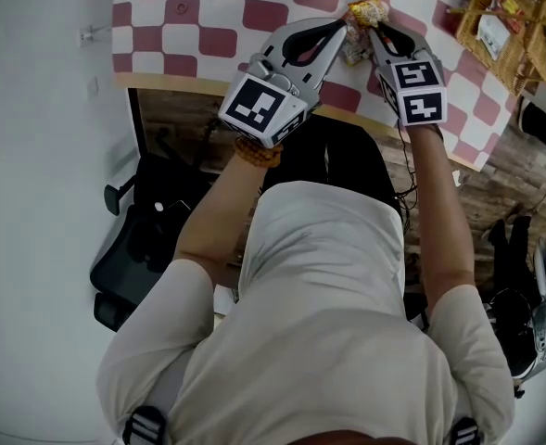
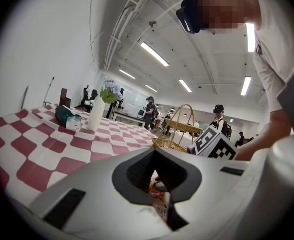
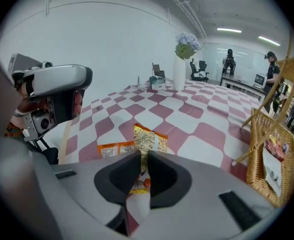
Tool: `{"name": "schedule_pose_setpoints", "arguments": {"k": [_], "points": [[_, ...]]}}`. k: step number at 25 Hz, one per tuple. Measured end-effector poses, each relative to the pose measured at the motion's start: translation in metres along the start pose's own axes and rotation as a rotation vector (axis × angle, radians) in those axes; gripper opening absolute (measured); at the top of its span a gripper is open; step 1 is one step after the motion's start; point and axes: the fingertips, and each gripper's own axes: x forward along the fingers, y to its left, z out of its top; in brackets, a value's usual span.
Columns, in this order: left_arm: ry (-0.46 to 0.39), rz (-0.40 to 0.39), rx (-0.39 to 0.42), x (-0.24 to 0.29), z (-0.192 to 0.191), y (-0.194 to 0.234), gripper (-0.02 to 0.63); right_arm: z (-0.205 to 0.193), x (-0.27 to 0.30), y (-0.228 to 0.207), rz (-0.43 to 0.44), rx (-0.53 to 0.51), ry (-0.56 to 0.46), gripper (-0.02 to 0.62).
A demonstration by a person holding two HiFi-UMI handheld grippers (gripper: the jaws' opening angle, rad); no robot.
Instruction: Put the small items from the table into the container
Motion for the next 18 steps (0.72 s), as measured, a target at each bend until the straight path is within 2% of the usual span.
{"name": "schedule_pose_setpoints", "arguments": {"k": [8,18], "points": [[-0.028,-0.014,0.025,-0.009,0.035,-0.020,0.026,0.037,-0.051,-0.006,-0.060,0.033,-0.130,0.058],[-0.119,-0.076,0.093,-0.021,0.128,-0.087,0.026,0.109,-0.174,-0.002,-0.128,0.033,-0.376,0.058]]}}
